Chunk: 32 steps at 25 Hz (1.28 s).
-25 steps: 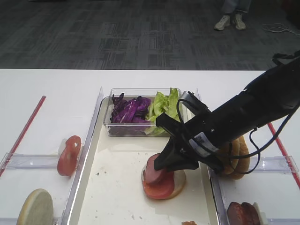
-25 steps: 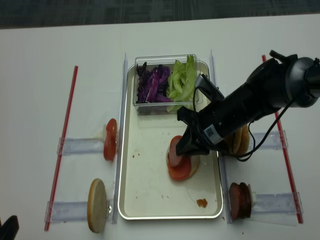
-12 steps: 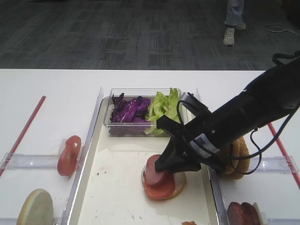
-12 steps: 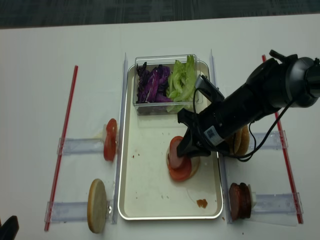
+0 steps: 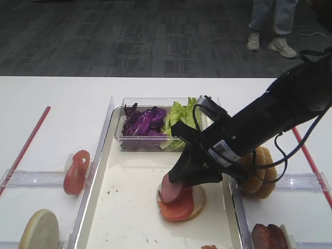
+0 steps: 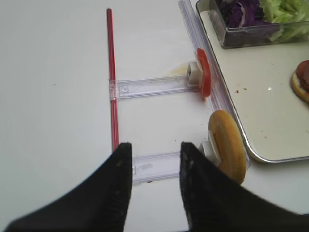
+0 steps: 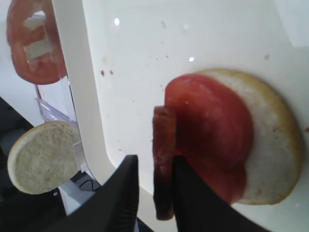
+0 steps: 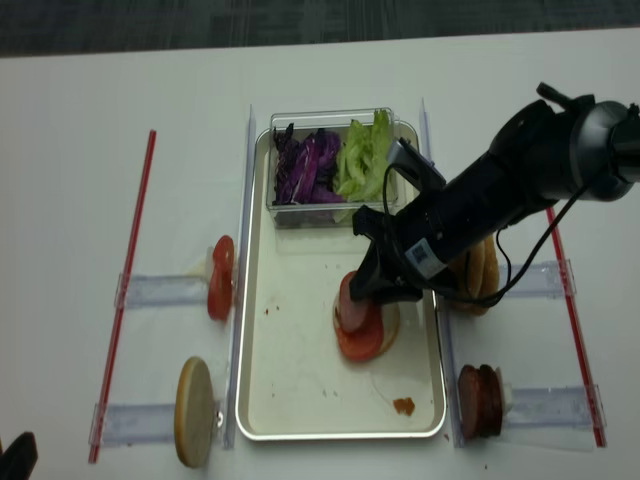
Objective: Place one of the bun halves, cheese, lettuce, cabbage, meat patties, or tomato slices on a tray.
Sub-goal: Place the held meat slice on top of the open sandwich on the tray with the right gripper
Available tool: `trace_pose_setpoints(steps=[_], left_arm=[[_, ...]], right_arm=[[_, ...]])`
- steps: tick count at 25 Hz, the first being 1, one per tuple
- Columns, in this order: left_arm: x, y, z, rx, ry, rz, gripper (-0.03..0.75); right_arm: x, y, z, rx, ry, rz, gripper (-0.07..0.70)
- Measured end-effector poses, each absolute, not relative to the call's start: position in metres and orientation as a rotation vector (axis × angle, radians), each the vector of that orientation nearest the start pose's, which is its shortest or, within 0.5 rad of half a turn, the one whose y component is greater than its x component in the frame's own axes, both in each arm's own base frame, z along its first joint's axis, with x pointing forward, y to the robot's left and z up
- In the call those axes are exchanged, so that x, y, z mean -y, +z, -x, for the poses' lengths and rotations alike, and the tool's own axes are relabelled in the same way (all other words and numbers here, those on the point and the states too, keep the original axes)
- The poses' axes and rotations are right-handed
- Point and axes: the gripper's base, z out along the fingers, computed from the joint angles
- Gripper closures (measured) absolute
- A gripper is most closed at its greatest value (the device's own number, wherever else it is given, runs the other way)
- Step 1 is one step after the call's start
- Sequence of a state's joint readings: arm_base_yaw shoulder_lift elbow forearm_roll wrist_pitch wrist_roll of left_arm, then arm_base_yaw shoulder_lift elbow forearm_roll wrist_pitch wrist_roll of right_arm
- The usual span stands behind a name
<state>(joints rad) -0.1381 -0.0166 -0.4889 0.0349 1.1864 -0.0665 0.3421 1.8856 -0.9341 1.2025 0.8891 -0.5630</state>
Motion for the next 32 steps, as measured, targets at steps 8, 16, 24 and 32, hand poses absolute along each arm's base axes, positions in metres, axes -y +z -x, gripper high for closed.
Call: trace_pose_setpoints(steps=[8,16,24,32], left_arm=[[-0.005,0.264,0.011,-2.164,-0.075,-0.073,0.482],[-0.005,0.264,0.011,-2.164,-0.075,-0.073,0.482],[-0.005,0.264,0.011,-2.164,-0.075,-0.073,0.482],[-0.005,0.264,0.011,-2.164,-0.075,-0.072,0.482]], right_arm=[[-0.169,0.147,-0.284,-2.962,1.271,0.044,0.419],[-0.167,0.145,-0.281,-3.017,1.224,0.063,0.416],[-0.17,0.157,-0.289,-3.018,1.223,0.122,0.36],[-0.167,0.165,-0.295,-3.093,1.126,0.147,0.36]])
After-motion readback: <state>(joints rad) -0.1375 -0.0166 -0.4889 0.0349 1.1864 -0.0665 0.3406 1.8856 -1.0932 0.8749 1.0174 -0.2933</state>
